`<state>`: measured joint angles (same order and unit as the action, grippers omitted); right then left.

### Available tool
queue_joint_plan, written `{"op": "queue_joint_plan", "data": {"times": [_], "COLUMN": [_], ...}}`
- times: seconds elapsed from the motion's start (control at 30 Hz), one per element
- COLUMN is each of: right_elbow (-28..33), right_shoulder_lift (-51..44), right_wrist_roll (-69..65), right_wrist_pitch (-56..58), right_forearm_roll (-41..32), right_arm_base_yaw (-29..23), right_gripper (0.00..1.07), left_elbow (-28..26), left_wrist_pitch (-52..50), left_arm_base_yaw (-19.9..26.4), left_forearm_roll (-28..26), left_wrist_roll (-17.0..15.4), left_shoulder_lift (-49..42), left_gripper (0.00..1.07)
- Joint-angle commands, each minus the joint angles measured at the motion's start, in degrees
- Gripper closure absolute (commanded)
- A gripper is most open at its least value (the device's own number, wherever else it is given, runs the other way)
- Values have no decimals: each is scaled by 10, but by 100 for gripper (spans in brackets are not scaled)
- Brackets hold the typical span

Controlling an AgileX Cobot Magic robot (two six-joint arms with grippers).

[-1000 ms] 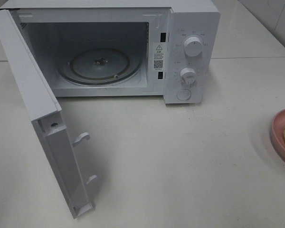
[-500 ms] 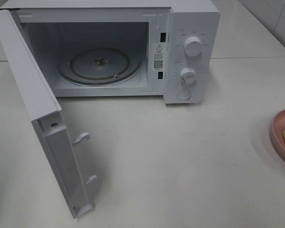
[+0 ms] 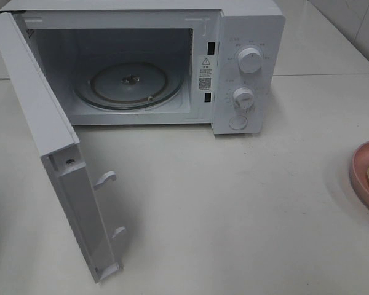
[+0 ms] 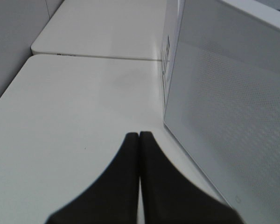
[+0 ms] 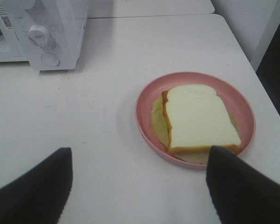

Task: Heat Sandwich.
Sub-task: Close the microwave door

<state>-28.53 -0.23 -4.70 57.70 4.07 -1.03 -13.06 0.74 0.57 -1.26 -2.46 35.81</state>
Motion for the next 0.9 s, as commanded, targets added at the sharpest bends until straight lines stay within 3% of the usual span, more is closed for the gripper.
{"op": "queue_joint_plan", "data": {"times": [0.03, 0.4, 0.6, 0.73, 0.9], "right_elbow": [0, 0, 0, 0, 0], "right_shoulder_lift": [-16, -16, -16, -16, -16], "right_wrist_roll": [6, 7, 7, 7, 7], "right_wrist_pitch": [-6, -6, -6, -6, -6], "right_forearm_roll": [-1, -1, -1, -1, -1], "right_arm_base_yaw": [4, 4, 4, 4, 4], "right_gripper": [31, 31, 31, 31, 31], "left_elbow": [13, 26, 22, 21, 11], "left_wrist_pitch": [-88, -294, -388, -446, -485], "left_arm_base_yaw": [1, 1, 1, -4, -27], "left_forearm_roll": [-1, 28, 122, 182, 211], "left_wrist_roll": [1, -5, -91, -118, -120], "left_shoulder_lift": [25, 199, 294, 335, 383], "left_gripper": [107, 107, 107, 107, 107]}}
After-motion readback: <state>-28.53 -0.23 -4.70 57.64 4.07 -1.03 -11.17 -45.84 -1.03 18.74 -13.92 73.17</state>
